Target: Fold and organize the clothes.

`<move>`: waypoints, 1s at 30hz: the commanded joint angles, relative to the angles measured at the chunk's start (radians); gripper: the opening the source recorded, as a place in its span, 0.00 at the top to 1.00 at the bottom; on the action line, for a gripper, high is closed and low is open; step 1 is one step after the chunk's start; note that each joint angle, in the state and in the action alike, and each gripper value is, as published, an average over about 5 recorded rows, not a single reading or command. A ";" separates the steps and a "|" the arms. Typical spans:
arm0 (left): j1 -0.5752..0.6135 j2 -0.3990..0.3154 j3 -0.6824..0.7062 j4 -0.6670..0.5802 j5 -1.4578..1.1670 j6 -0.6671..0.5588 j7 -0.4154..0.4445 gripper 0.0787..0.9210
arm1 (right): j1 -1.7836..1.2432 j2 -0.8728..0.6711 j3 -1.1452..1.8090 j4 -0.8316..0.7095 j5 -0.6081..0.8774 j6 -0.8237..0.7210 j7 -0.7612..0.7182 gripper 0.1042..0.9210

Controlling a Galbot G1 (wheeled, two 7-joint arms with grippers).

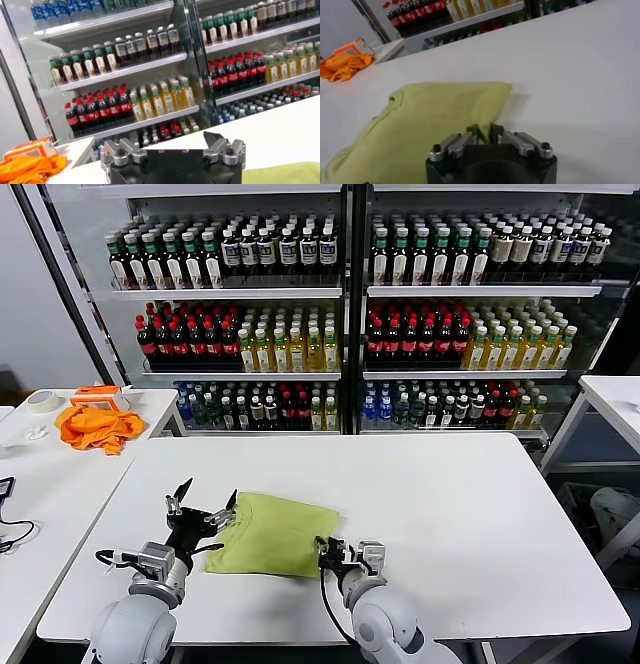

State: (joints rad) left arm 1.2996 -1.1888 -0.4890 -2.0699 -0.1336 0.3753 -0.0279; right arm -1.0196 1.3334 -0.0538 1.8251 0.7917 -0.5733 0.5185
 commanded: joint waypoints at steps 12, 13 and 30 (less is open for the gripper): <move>-0.006 -0.005 0.004 0.013 0.002 0.001 -0.008 0.12 | -0.007 -0.256 0.159 0.182 -0.150 -0.012 -0.452 1.00; -0.007 -0.005 0.004 0.015 0.003 0.000 -0.008 0.12 | -0.015 -0.289 0.172 0.189 -0.157 -0.012 -0.492 1.00; -0.007 -0.010 0.013 0.032 0.004 -0.007 -0.008 0.12 | 0.029 -0.373 0.256 0.015 -0.170 -0.010 -0.607 1.00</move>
State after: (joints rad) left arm 1.2922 -1.2022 -0.4761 -2.0417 -0.1296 0.3693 -0.0362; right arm -1.0083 1.0234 0.1541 1.8963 0.6438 -0.5847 0.0151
